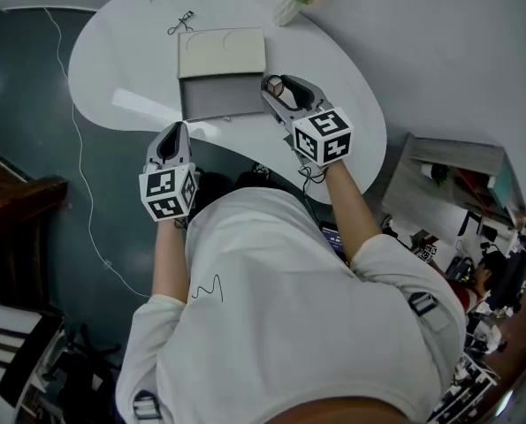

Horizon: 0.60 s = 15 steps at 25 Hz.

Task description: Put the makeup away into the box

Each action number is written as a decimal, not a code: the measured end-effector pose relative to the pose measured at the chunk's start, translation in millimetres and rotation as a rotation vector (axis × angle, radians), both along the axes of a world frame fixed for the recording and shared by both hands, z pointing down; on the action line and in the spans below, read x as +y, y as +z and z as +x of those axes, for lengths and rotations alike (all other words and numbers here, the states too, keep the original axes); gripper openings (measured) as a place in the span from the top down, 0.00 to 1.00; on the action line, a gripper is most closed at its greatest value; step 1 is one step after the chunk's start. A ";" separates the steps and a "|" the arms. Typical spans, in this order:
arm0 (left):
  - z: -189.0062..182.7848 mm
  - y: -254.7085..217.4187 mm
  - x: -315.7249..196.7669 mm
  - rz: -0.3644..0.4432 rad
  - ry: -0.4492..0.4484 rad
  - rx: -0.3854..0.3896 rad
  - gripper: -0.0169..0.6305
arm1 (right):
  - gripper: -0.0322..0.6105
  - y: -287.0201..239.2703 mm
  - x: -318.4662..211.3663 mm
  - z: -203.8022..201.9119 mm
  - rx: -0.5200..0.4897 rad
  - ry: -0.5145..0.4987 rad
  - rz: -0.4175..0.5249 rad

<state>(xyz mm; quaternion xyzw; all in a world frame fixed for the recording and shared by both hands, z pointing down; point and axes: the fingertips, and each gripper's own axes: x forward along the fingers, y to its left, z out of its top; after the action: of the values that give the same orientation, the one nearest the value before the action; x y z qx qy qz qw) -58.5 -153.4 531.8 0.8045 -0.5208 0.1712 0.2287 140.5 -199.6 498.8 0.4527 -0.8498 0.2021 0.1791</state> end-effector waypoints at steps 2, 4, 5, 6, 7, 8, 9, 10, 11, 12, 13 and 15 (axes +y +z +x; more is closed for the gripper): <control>-11.0 0.6 2.7 0.001 -0.028 0.003 0.94 | 0.62 -1.3 -2.9 -14.3 -0.006 -0.031 0.001; -22.7 1.4 6.0 0.000 -0.058 0.004 0.94 | 0.62 -1.7 -5.4 -28.5 -0.007 -0.063 0.000; -29.0 1.8 7.8 -0.001 -0.075 0.004 0.94 | 0.62 -1.8 -6.5 -35.8 -0.007 -0.079 -0.001; -35.4 2.4 9.7 -0.003 -0.092 0.006 0.94 | 0.62 -1.9 -7.7 -43.0 -0.005 -0.096 -0.002; -41.6 3.2 11.9 -0.005 -0.110 0.008 0.94 | 0.62 -1.9 -9.1 -50.2 0.000 -0.113 -0.001; -47.6 4.1 14.3 -0.007 -0.127 0.009 0.94 | 0.62 -1.6 -10.3 -57.4 0.012 -0.131 0.003; -53.6 5.1 17.0 -0.008 -0.143 0.011 0.94 | 0.62 -1.4 -11.3 -64.9 0.033 -0.151 0.012; -59.8 6.2 19.8 -0.010 -0.159 0.013 0.94 | 0.62 -1.4 -12.0 -73.1 0.057 -0.172 0.022; -66.6 7.3 22.9 -0.013 -0.174 0.014 0.94 | 0.62 -1.4 -12.2 -82.1 0.079 -0.195 0.033; -74.0 8.6 25.9 -0.016 -0.189 0.016 0.94 | 0.62 -1.7 -12.2 -92.0 0.098 -0.220 0.043; -81.8 10.1 28.9 -0.019 -0.204 0.018 0.94 | 0.62 -2.4 -12.1 -102.3 0.116 -0.246 0.055; -97.9 13.9 34.0 -0.028 -0.229 0.026 0.94 | 0.62 -6.0 -11.6 -123.3 0.173 -0.305 0.094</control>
<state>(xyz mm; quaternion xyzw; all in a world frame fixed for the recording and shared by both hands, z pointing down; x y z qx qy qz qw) -156.5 -119.5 545.6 0.7386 -0.6038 0.1410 0.2647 17.2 -211.2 492.7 0.3419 -0.8985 0.0930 0.2589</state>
